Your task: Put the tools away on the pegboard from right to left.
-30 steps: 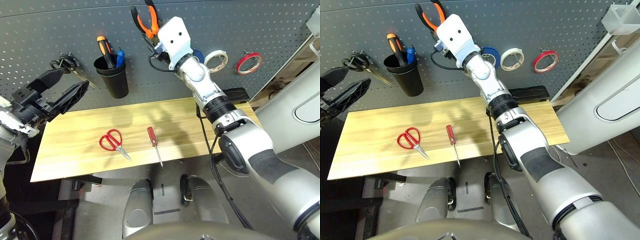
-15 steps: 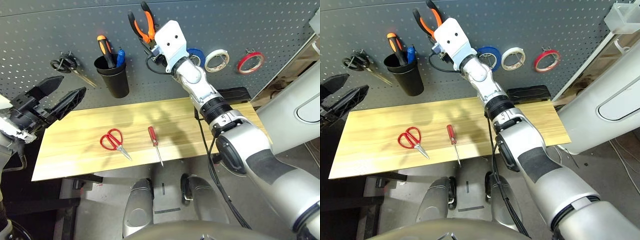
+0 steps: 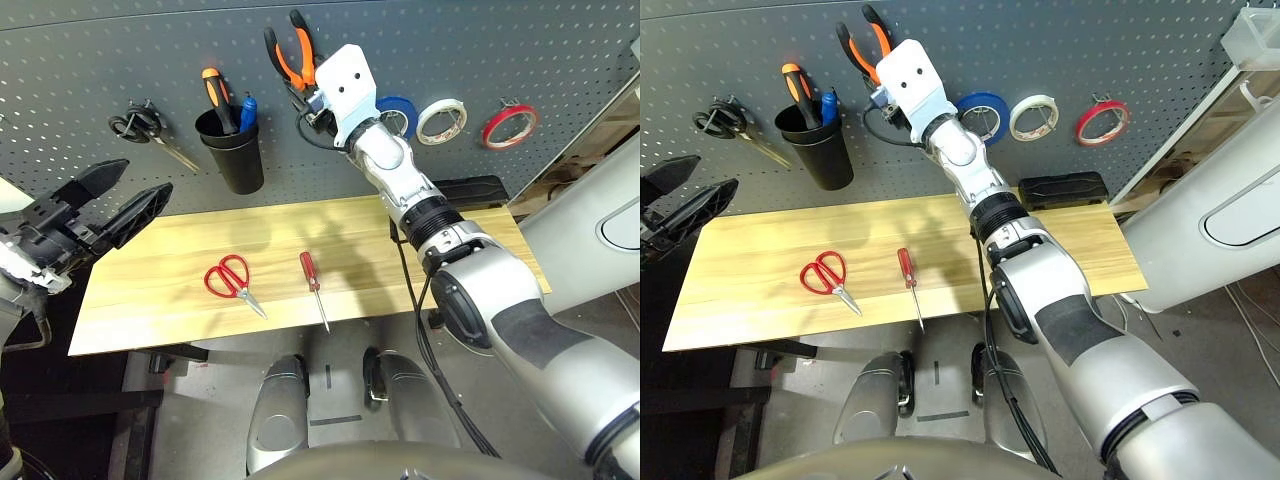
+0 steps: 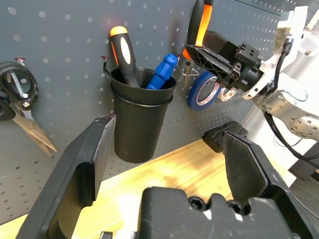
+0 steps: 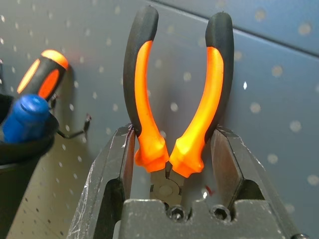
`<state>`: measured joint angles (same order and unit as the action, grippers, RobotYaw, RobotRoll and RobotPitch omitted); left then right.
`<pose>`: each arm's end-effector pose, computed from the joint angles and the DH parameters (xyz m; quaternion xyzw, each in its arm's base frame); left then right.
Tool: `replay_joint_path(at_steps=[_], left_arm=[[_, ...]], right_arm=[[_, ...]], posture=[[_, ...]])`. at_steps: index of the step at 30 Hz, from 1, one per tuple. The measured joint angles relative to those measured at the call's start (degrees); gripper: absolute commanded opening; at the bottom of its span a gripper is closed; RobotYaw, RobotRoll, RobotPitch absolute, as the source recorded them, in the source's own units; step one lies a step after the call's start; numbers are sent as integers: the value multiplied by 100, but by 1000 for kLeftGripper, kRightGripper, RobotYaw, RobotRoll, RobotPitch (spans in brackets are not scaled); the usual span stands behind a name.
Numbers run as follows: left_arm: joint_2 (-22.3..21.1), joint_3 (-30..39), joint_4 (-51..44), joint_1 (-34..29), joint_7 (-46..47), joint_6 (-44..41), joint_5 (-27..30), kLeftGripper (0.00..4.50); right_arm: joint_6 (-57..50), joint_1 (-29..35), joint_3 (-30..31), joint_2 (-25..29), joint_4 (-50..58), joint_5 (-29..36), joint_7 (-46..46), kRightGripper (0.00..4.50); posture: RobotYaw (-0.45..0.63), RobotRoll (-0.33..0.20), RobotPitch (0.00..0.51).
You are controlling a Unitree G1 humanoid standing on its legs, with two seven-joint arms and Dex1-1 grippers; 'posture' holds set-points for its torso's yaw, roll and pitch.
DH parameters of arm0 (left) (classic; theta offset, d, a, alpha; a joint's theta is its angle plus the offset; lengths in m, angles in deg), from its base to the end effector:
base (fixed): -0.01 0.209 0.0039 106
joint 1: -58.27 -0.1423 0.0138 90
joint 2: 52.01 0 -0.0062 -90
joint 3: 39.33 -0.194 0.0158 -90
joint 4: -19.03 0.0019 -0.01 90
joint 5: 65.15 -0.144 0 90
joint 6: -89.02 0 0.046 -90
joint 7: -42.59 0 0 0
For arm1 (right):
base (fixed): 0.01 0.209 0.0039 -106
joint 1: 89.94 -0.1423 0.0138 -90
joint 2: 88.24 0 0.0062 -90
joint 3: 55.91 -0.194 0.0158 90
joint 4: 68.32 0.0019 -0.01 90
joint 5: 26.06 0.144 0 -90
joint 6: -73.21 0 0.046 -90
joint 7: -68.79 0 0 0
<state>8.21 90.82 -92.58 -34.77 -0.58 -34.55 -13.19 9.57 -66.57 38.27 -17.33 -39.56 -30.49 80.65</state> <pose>0.1597 0.3331 0.2063 0.0144 -0.0607 -0.2752 0.9593 0.3660 -0.0336 0.1848 -0.1186 -0.2461 0.2917 0.9167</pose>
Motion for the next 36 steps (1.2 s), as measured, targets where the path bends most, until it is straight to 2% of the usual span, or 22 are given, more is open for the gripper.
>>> replay_joint_path(at_steps=[10, 16, 22, 25, 27, 31, 36], left_arm=[[66, -84, 56, 2, -49, 114, -37, 4500], [75, -186, 172, 16, -81, 176, -52, 4500], [201, -481, 244, 174, -91, 274, -152, 4500], [265, -741, 322, 332, -84, 280, -256, 4500], [340, -978, 451, 466, -56, 281, -348, 4500], [519, -1530, 738, 858, -13, 278, -553, 4500], [732, -1996, 1014, 1219, 5, 283, -784, 4500]], right_arm=[[-167, 147, 1, 49, -77, -50, -85, 2428], [-178, 165, 1, 106, -100, -52, -116, 4478], [-182, 175, -3, 268, 166, -42, -46, 4478], [-306, 283, -18, 438, 851, 57, 193, 4478], [-580, 549, -36, 657, 1680, 212, 485, 4478], [-1716, 1369, -64, 1349, 3687, 668, 1218, 4478], [-3439, 1859, -165, 2244, 5692, 1393, 2020, 4478]], posture=[[161, 0, 173], [137, 0, 159], [87, 0, 142], [48, 0, 145], [28, 0, 145], [-24, 0, 146], [-88, 0, 134]])
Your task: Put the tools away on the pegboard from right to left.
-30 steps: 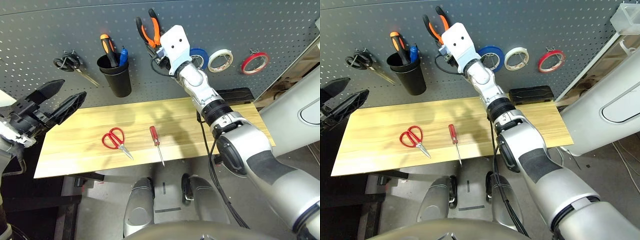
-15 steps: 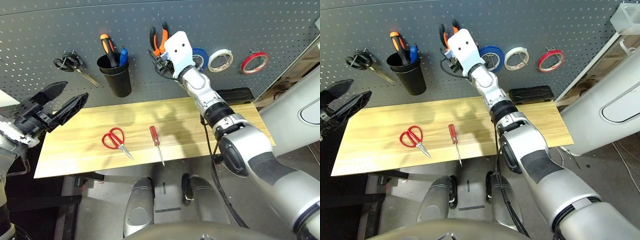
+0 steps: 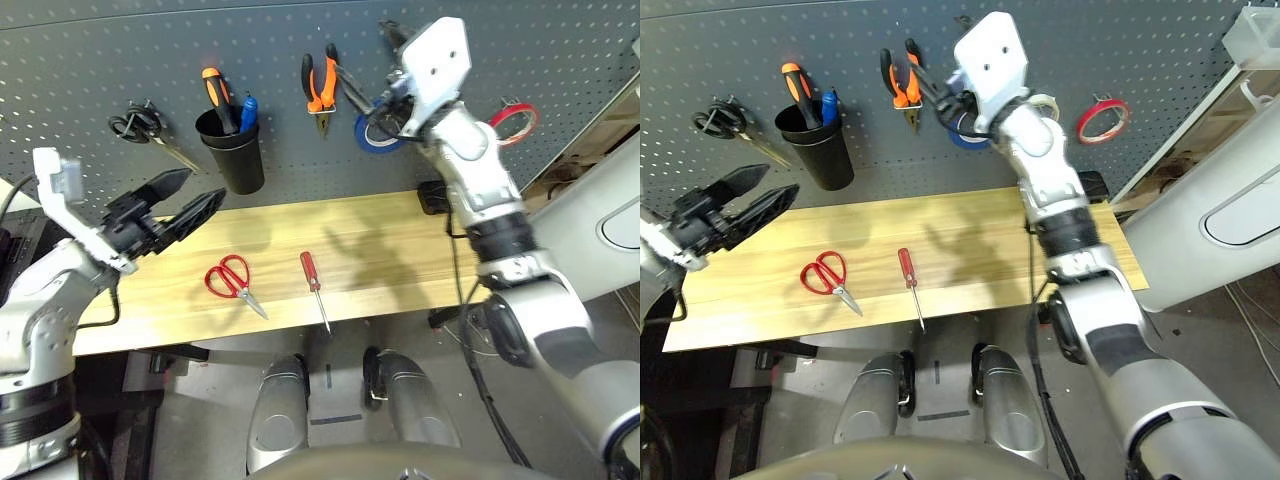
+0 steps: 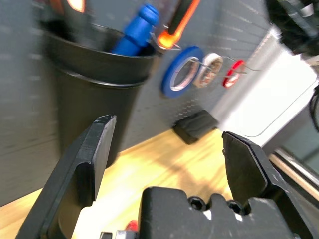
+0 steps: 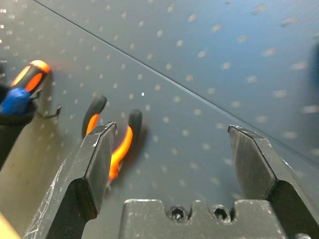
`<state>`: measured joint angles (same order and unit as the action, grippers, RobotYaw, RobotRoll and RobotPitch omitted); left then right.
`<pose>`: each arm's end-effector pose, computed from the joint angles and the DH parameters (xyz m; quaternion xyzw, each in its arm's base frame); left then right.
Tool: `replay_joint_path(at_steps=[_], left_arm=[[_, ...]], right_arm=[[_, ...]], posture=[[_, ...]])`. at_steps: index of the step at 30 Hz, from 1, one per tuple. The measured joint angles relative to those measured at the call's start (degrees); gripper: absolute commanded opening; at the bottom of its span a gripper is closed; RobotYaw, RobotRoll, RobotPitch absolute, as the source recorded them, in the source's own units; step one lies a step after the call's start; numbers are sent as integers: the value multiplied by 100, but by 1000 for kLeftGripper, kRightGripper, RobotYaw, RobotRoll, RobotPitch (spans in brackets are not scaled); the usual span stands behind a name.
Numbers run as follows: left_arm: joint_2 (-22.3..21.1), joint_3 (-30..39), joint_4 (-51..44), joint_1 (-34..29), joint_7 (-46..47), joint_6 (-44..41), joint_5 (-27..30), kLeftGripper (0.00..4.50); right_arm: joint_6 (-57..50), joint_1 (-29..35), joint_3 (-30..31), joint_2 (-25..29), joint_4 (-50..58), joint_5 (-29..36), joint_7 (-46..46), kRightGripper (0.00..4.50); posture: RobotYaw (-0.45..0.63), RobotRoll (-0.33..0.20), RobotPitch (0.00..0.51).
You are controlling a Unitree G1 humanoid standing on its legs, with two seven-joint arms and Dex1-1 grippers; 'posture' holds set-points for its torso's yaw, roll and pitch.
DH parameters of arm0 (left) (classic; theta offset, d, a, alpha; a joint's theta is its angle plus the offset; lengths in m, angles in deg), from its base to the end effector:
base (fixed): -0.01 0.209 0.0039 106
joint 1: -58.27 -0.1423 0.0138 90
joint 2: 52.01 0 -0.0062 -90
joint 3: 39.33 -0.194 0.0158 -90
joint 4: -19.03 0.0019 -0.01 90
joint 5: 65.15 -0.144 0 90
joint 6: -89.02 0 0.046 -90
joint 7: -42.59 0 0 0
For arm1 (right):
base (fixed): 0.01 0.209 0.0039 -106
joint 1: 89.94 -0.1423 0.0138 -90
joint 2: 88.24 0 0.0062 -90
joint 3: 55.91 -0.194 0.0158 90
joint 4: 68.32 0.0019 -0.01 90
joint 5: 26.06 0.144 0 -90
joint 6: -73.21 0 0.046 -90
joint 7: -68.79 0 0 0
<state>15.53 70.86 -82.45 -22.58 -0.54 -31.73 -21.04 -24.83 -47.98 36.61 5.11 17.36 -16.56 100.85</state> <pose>0.2206 0.2944 0.1611 -0.0468 -0.0165 -0.3392 0.9394 0.3170 -0.1497 0.2437 -0.1723 -0.2576 0.3407 0.8876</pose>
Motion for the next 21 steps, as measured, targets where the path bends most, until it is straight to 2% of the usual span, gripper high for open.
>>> replay_joint_path(at_steps=[4, 8, 10, 13, 21], left_arm=[[254, -389, 165, 123, -4, 60, -253, 4500], [374, -739, 300, 272, -1, 79, -495, 4500], [379, -894, 340, 275, 1, 78, -637, 4500], [379, -1247, 362, 280, 37, -40, -900, 4500], [448, -2251, 434, 328, 659, -623, -1937, 4500]], right_arm=[[-1438, 477, -96, 687, 1261, 777, 657, 4478], [-2247, 1138, -40, 1266, 1926, 1239, 1190, 4478], [-2287, 1612, 123, 1604, 2034, 1223, 1456, 4478], [-2148, 2255, 392, 1633, 1983, 1082, 1645, 4478], [-1236, 3050, 704, 1599, 1540, 754, 2031, 4478]], posture=[[-119, 0, 124], [-114, 0, 120], [-95, 0, 127], [-87, 0, 134], [-82, 0, 147]])
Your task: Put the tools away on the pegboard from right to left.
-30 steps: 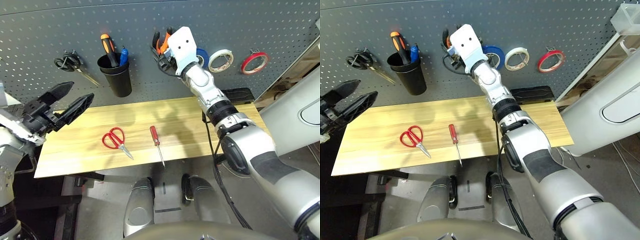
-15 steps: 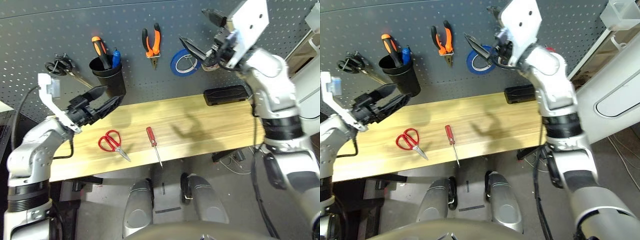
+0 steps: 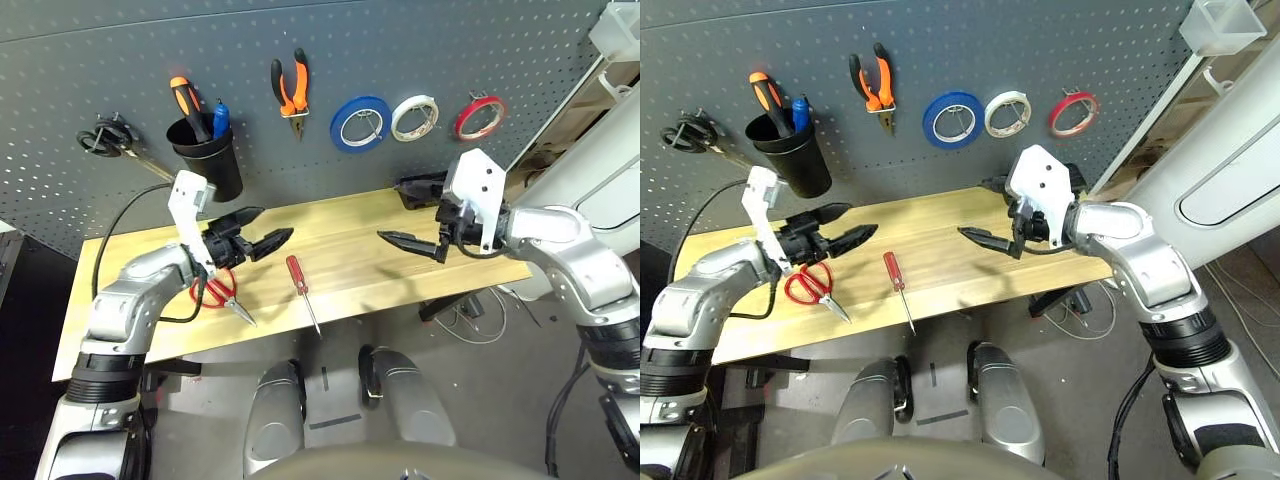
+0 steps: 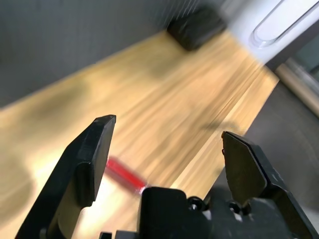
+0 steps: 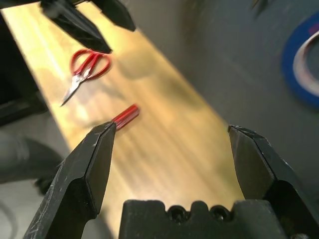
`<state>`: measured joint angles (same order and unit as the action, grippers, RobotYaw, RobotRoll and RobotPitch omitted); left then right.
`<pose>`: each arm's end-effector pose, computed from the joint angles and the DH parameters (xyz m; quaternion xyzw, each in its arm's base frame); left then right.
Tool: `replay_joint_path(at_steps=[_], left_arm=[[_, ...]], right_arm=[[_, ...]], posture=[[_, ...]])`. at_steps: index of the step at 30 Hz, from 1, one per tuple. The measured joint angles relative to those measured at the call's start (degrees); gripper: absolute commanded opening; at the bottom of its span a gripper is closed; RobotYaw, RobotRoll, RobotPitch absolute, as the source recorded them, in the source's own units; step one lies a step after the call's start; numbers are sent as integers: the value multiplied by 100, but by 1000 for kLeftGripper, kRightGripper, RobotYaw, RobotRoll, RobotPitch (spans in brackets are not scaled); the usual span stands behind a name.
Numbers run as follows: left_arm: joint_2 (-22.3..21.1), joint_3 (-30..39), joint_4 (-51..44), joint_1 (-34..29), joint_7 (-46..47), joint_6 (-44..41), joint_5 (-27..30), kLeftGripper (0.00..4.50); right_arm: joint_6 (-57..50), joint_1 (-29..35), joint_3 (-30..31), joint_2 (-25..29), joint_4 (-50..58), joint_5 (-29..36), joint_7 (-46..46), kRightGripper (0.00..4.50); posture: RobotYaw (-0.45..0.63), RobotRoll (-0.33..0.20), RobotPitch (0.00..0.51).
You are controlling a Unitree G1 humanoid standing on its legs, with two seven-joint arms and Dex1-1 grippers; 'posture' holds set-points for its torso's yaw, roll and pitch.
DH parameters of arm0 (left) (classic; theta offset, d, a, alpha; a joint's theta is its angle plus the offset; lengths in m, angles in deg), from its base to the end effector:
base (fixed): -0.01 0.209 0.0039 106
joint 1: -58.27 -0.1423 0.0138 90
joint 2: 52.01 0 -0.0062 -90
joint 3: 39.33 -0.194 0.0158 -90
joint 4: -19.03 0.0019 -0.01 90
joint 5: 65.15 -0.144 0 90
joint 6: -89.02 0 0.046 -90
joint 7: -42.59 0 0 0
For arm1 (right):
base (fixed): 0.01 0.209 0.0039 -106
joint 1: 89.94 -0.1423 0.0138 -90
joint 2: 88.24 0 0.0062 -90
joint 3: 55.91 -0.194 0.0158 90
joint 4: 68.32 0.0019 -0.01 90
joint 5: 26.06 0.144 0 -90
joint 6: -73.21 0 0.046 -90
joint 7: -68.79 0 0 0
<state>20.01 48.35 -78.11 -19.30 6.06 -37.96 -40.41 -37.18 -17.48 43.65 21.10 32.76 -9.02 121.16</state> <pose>0.2442 0.2331 0.1033 0.0419 0.1923 -0.3447 0.9178 0.2548 -0.2023 0.1351 -0.1772 0.0574 0.5243 0.8309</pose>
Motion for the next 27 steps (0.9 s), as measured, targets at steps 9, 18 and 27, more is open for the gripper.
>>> replay_joint_path(at_steps=[9, 18, 27], left_arm=[[956, -465, 775, 474, 1314, -909, -935, 4500], [1777, -565, 1356, 846, 1964, -1732, -1229, 4500], [2043, -677, 1880, 832, 2123, -1796, -1485, 4500]], right_arm=[[1003, 530, 165, 167, -432, -467, 441, 4478], [1290, 787, 163, 320, -432, -635, 657, 4478], [1310, 1006, 152, 411, -298, -627, 784, 4478]], posture=[[-102, 0, 165], [-128, 0, 188], [-146, 0, 199]])
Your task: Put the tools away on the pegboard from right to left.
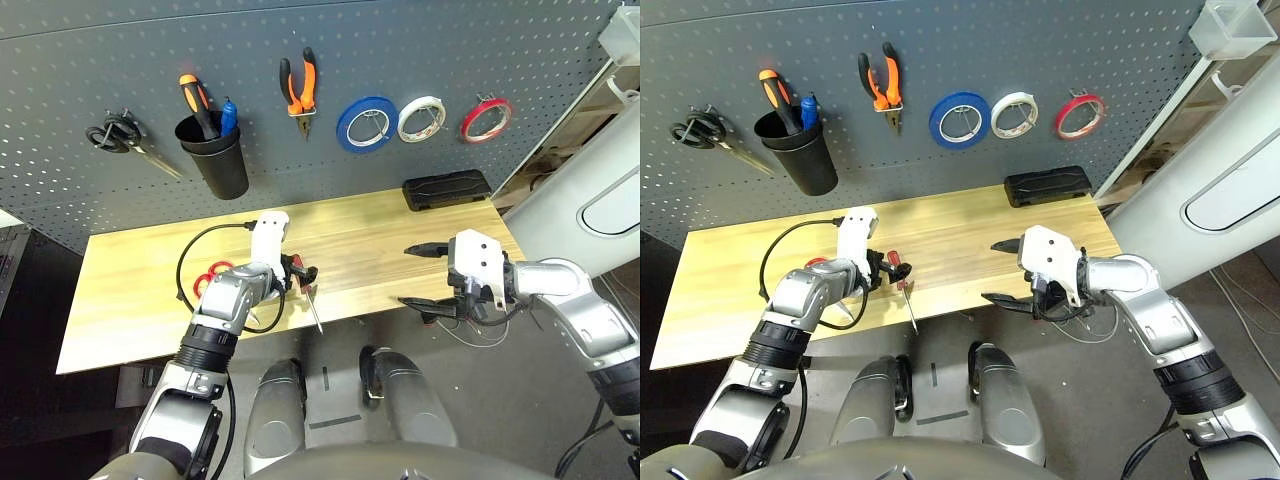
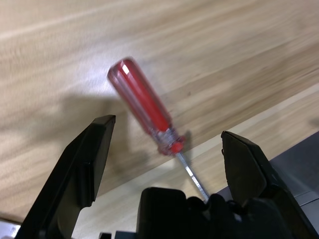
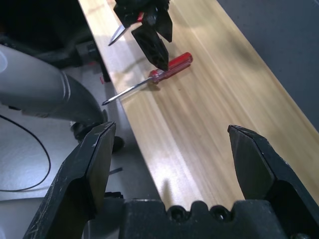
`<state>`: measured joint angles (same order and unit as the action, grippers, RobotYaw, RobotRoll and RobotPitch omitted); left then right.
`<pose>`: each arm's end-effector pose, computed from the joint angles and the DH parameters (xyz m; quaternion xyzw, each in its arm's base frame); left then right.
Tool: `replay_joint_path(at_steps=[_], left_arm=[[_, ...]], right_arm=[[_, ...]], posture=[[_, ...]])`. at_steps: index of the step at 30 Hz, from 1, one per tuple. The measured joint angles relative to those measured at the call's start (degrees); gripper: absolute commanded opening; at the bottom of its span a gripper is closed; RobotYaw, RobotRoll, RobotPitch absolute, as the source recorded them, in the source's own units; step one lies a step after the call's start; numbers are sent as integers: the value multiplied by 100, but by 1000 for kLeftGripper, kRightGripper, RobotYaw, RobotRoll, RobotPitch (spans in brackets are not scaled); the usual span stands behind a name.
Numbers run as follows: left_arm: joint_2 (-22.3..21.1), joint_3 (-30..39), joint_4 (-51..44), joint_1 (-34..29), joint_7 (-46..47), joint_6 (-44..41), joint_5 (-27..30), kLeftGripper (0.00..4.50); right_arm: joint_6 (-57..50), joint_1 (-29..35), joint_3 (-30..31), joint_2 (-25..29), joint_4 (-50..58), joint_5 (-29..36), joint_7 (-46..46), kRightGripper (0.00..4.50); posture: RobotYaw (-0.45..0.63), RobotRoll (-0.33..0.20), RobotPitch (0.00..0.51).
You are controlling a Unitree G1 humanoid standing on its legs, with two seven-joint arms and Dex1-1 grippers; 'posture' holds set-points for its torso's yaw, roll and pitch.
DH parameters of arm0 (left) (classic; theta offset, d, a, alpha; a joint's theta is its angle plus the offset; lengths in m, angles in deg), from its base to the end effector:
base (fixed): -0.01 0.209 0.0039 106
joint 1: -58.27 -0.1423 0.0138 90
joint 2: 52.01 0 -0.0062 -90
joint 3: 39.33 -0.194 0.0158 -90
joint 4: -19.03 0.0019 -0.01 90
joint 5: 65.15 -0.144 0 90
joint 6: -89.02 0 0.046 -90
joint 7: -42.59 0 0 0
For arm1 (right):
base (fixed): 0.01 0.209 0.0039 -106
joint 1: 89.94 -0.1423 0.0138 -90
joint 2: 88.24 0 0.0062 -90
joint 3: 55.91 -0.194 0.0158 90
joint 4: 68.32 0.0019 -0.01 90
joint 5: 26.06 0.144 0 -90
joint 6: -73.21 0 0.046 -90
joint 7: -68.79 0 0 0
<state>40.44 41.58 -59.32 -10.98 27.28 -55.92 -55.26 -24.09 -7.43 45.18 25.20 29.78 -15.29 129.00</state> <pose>0.2649 0.1581 0.0379 0.0390 0.4129 -0.1823 0.8915 0.2296 -0.2238 0.0999 -0.2319 0.1039 0.5718 0.7801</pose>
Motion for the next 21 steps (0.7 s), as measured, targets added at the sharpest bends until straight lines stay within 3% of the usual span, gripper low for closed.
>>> replay_joint_path(at_steps=[10, 13, 21], left_arm=[[390, 5, 907, 143, 106, 438, -256, 4500], [544, 22, 1240, 224, 165, 592, -319, 3865], [712, 219, 2008, 515, 296, 1291, -434, 755]], right_arm=[[-26, 177, -52, 153, 103, 8, 72, 4478], [-93, 183, -54, 159, 126, 9, 70, 4500], [-162, 223, -67, 240, 267, 8, 24, 4500]], posture=[[-177, 0, 218], [-189, 0, 218], [-175, 0, 205]])
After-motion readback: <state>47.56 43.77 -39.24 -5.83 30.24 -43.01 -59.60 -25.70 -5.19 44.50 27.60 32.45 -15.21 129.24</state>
